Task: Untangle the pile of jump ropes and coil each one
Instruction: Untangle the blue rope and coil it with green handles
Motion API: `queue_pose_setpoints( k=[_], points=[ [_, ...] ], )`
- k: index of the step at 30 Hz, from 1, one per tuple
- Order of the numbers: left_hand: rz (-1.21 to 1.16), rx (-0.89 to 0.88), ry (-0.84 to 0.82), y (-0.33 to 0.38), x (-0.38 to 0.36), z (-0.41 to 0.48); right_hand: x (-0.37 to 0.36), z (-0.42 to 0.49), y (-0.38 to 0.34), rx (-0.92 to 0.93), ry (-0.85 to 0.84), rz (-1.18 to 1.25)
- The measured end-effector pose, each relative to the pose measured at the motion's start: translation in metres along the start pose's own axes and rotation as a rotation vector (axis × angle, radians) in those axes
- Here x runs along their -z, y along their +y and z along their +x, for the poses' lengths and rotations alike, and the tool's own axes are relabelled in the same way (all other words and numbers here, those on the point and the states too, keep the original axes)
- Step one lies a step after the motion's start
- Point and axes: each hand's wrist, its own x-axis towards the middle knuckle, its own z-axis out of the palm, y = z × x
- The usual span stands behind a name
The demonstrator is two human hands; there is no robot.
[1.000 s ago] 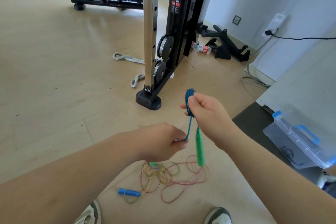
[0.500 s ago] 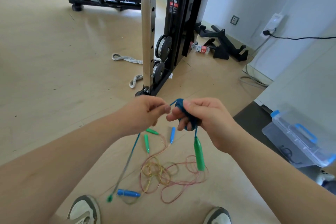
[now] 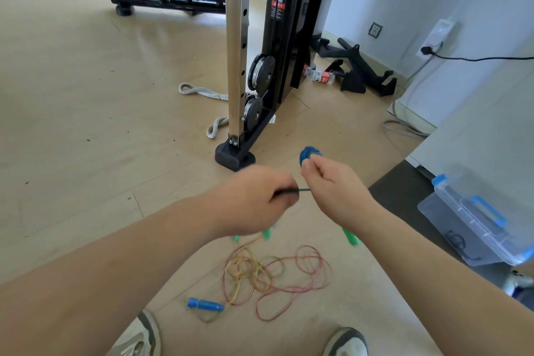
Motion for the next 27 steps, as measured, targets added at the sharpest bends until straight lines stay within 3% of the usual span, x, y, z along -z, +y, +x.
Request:
queue_pose_setpoints(
  k=[3, 6, 10, 14, 17, 19, 21, 24, 27],
  points=[
    [-0.204, -0.005, 0.280, -0.008, 0.019, 0.001, 0.001, -0.003, 0.000, -0.024, -0.106, -0.015],
    [-0.236, 0.077, 0.330, -0.024, 0.025, 0.004, 0.001, -0.009, -0.009, -0.064, -0.232, 0.234],
    [-0.245, 0.191, 0.205, -0.044, 0.017, 0.006, 0.005, -0.011, -0.021, -0.160, -0.335, 0.737],
    [-0.297, 0.316, -0.044, -0.044, 0.007, 0.000, 0.008, -0.008, -0.028, -0.250, -0.225, 1.105],
    [-0.334, 0.314, -0.163, -0.034, -0.004, -0.001, 0.002, -0.001, -0.024, -0.279, -0.098, 1.233],
    [-0.193, 0.218, -0.236, -0.023, -0.010, -0.003, -0.002, 0.004, -0.018, -0.272, 0.002, 1.147],
    [-0.052, 0.119, -0.229, -0.011, -0.013, -0.004, -0.002, 0.007, -0.010, -0.250, 0.056, 0.816],
    [0.094, 0.055, -0.056, -0.004, -0.002, -0.003, -0.002, 0.003, -0.002, -0.134, -0.005, 0.386],
    [0.092, -0.031, 0.117, -0.012, 0.011, -0.001, -0.002, -0.001, -0.001, -0.065, -0.152, 0.274]
  ],
)
